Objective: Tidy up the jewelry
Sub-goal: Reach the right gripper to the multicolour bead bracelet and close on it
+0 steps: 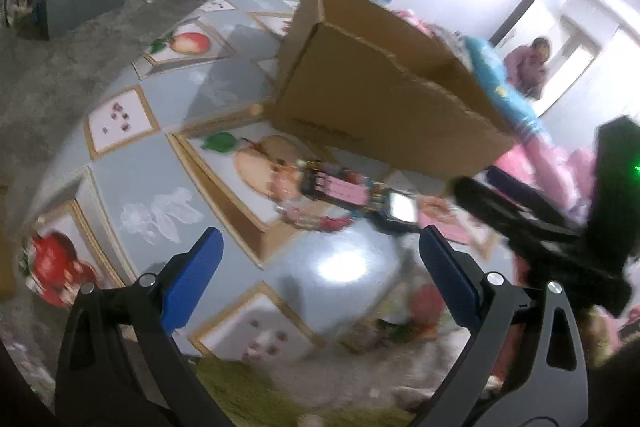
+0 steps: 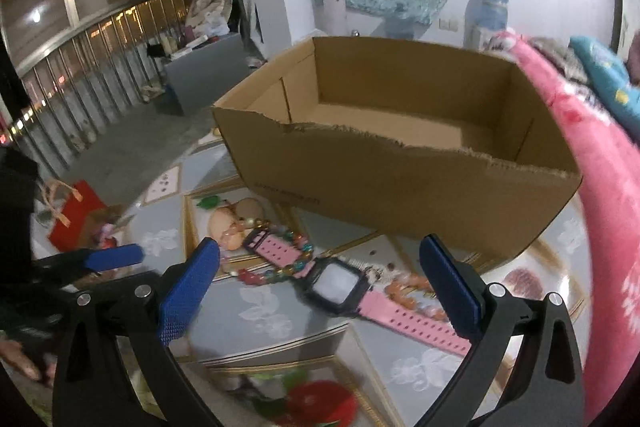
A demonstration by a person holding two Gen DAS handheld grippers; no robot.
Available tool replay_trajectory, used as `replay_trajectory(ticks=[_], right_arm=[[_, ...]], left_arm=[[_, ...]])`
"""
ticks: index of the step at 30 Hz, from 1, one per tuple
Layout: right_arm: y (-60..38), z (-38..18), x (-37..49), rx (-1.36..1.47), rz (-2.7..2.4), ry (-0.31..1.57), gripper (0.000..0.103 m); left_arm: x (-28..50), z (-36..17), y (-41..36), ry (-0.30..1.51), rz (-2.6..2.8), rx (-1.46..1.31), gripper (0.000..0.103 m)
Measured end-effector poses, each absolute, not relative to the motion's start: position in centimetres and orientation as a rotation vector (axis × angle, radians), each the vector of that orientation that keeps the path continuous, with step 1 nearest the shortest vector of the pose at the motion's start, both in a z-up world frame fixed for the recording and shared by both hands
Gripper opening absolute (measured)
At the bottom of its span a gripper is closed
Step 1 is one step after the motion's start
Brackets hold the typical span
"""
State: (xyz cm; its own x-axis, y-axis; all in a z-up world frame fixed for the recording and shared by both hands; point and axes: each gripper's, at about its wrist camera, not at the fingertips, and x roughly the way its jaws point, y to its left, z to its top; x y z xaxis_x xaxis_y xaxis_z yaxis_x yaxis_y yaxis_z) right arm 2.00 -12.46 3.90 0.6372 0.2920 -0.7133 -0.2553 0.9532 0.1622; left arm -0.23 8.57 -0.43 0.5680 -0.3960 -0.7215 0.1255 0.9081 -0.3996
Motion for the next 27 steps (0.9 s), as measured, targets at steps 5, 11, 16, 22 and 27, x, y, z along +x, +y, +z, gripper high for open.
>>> replay_trajectory(ticks=[5, 11, 16, 22, 27], right_arm=[[-13.0, 2.7, 2.8, 0.133, 0.358, 0.88, 0.097], [-12.7, 1.8, 4.9, 0.178, 0.409, 0.928, 0.084], [-11.6, 1.0, 6.8, 0.157, 0.477, 0.997, 0.069], [-9.8, -0.1, 8.7, 0.082, 0.539, 1.075, 0.051], [-8.4, -0.9, 9.9, 0.006, 0.56, 1.136, 0.04]], left_arm=[[1.7, -0.7, 8.6, 0.902, -0.189, -0.131, 0.095], [3.5, -0.9, 7.4, 0.893, -0.167, 0.025, 0.095], [4.3, -1.4, 7.0, 0.911, -0.215, 0.0, 0.094], [5.1, -1.8, 5.6, 0.923, -0.31, 0.035, 0.064], [5.8, -2.4, 5.4, 0.968, -0.368, 0.024, 0.054]])
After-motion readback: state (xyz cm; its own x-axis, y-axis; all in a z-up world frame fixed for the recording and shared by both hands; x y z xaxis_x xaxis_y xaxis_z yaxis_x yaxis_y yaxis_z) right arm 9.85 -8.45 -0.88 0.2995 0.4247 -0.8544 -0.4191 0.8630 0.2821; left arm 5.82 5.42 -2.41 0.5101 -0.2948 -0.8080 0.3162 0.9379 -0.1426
